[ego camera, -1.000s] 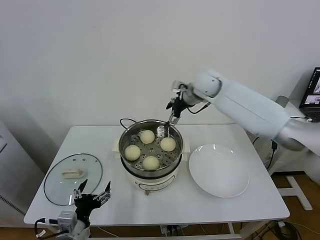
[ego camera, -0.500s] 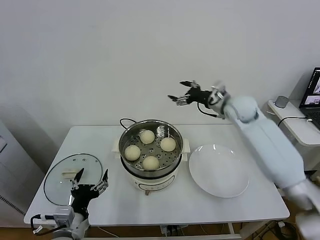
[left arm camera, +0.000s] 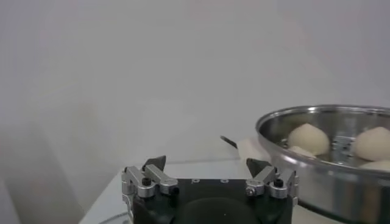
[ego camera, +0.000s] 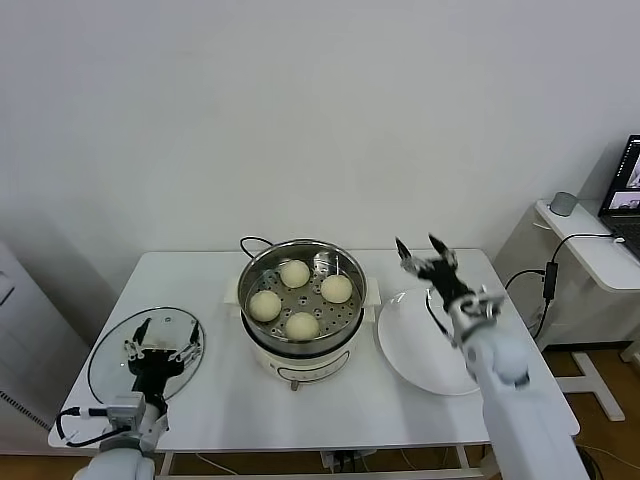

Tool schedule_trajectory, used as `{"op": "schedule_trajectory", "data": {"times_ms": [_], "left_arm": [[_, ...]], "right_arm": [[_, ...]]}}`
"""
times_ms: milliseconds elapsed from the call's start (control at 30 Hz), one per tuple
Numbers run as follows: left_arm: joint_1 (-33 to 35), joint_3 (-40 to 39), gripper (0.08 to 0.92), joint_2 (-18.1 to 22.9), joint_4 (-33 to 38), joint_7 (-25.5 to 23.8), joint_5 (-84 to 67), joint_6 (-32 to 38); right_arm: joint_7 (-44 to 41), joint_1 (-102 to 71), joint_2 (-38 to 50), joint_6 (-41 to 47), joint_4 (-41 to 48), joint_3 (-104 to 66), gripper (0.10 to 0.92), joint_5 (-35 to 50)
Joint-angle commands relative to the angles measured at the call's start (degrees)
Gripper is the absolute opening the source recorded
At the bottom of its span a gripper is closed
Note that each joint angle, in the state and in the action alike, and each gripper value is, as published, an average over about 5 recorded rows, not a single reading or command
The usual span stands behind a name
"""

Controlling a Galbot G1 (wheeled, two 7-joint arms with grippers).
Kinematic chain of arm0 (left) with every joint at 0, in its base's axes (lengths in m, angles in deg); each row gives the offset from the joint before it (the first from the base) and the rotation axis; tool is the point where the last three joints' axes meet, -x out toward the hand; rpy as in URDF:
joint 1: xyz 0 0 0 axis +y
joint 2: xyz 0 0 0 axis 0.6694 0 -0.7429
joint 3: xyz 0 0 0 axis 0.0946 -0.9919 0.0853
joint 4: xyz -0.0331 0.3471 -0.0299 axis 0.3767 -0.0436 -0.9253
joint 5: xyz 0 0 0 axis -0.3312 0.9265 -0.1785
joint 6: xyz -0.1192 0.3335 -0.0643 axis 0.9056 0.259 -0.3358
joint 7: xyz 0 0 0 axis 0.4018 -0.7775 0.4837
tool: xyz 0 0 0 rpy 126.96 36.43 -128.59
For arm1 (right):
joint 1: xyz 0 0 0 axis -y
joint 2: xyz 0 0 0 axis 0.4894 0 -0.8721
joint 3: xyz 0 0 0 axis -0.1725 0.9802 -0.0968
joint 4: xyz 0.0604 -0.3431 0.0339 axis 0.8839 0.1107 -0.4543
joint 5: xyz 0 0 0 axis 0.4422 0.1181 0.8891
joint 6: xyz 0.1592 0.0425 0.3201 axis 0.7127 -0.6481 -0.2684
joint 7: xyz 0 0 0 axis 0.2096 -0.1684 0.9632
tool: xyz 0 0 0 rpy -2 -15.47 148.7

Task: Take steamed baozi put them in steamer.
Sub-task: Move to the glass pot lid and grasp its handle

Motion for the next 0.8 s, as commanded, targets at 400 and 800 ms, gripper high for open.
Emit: {"op": "schedule_trajectory", "data": {"times_ms": [400,800], "left_arm": [[-2.86,1.16,0.823,-30.89,-21.14,12.72,63.77,16.0],[-1.52,0.45,0.823,-27.02,-28.34,16.37,61.89,20.73]], "right_arm": [[4.78,-16.09,-2.15,-4.75,-2.57,-5.38,0.823,2.25],[4.71,-14.75,-2.65,-4.55,-1.27,-5.22,0.823,1.07]]}}
